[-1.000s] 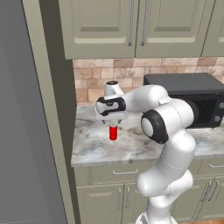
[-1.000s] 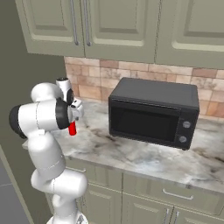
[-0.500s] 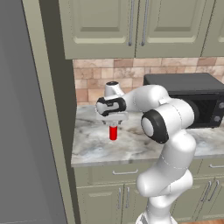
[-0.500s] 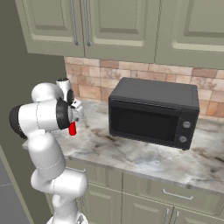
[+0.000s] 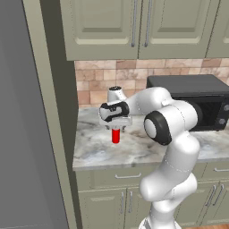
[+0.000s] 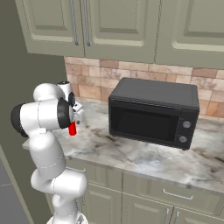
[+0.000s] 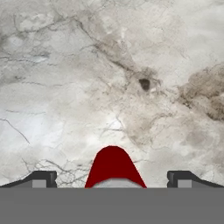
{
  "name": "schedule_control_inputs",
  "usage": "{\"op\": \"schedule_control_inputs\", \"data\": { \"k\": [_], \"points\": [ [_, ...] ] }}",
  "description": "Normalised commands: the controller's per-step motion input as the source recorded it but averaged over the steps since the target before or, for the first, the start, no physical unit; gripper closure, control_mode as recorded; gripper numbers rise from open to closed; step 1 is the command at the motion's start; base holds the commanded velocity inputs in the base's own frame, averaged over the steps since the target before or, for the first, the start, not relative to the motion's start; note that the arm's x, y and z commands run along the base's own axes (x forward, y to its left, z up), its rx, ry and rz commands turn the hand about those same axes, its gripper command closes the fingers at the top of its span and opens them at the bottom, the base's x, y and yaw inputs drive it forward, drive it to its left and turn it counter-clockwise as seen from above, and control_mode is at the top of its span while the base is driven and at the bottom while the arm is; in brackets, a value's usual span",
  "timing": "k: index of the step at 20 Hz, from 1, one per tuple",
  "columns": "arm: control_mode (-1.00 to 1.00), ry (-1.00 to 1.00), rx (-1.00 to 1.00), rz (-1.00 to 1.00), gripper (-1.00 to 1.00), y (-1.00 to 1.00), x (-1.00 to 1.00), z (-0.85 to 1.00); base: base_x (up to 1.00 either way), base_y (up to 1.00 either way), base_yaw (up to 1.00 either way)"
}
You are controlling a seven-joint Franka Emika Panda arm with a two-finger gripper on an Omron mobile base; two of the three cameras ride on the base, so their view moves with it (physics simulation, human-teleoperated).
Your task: Four empty soda cans are scattered around the kitchen. Gather all the cans and cluster them next to the stove for recycling.
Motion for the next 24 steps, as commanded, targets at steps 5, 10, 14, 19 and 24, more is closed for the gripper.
{"op": "schedule_control_inputs", "data": {
  "k": [5,10,14,19,24],
  "points": [
    [-1.00,0.00,0.00,-0.07,-1.00,0.00,-0.07,-0.21,0.00,0.00,0.00],
    [-1.00,0.00,0.00,-0.10,-1.00,0.00,-0.14,-0.24,0.00,0.00,0.00],
    [-1.00,0.00,0.00,-0.12,-1.00,0.04,-0.03,-0.23,0.00,0.00,0.00],
    [-1.00,0.00,0.00,-0.12,1.00,0.10,0.00,-0.23,0.00,0.00,0.00],
    [-1.00,0.00,0.00,-0.12,1.00,0.05,0.00,-0.19,0.00,0.00,0.00]
  ]
}}
